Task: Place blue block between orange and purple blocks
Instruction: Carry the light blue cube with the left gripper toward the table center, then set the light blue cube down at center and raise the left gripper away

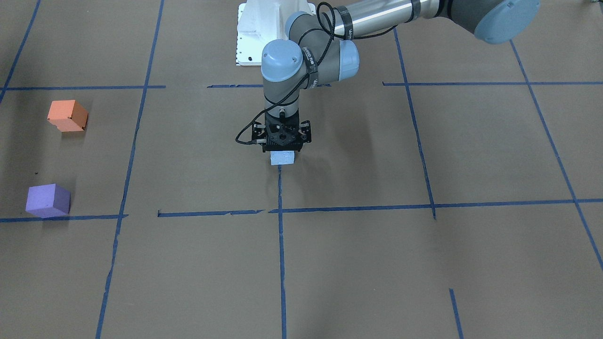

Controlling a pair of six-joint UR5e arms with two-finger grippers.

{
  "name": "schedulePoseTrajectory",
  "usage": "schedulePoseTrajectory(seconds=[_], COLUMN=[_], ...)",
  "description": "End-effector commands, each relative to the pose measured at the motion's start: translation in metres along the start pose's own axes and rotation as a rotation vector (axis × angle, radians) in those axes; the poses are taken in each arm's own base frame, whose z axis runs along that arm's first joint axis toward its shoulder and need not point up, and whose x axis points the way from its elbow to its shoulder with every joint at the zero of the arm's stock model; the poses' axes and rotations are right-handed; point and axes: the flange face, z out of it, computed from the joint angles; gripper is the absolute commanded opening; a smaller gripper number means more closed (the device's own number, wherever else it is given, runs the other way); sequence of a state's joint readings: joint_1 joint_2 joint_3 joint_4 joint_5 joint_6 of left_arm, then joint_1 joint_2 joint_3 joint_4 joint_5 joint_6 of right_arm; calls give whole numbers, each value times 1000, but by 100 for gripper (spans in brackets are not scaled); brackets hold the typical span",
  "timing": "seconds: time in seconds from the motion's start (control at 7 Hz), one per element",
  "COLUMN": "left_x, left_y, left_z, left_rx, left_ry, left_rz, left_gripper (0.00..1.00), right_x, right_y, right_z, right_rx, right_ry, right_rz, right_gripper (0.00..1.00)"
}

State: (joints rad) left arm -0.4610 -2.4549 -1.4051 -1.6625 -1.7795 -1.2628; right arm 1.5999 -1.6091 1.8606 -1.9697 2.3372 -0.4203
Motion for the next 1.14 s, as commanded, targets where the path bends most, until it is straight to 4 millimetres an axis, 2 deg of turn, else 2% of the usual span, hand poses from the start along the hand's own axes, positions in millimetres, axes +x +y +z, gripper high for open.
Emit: schedulePoseTrajectory(seconds=[0.0, 0.14, 0.29, 0.43, 0.57, 0.71, 1.0], left_x=[-23, -56, -115, -194, -262, -333, -518], left_y=[-21, -38, -55, -63, -79, -92, -122], left_z=[-78, -116, -140, -157, -171, -172, -190], left_rx=[25, -25, -75, -81, -84, -121, -137], left_ry=[-41, -56, -33, -23, -29, -41, -126], left_rz=[55, 79, 114, 182, 268, 342, 417], left_gripper=[100, 100, 100, 100, 100, 100, 100], right_x=[0, -1, -8, -32, -62, -111, -216], right_y=[0, -1, -8, -22, -44, -63, -116], right_z=[0, -1, -6, -9, -17, -11, 8], right_rx=[1, 4, 24, 39, 65, 68, 104], right_ry=[-5, -6, -27, -41, -36, -40, -89], right_rz=[1, 0, 40, 64, 94, 125, 189], right_gripper=[100, 100, 100, 100, 100, 100, 100])
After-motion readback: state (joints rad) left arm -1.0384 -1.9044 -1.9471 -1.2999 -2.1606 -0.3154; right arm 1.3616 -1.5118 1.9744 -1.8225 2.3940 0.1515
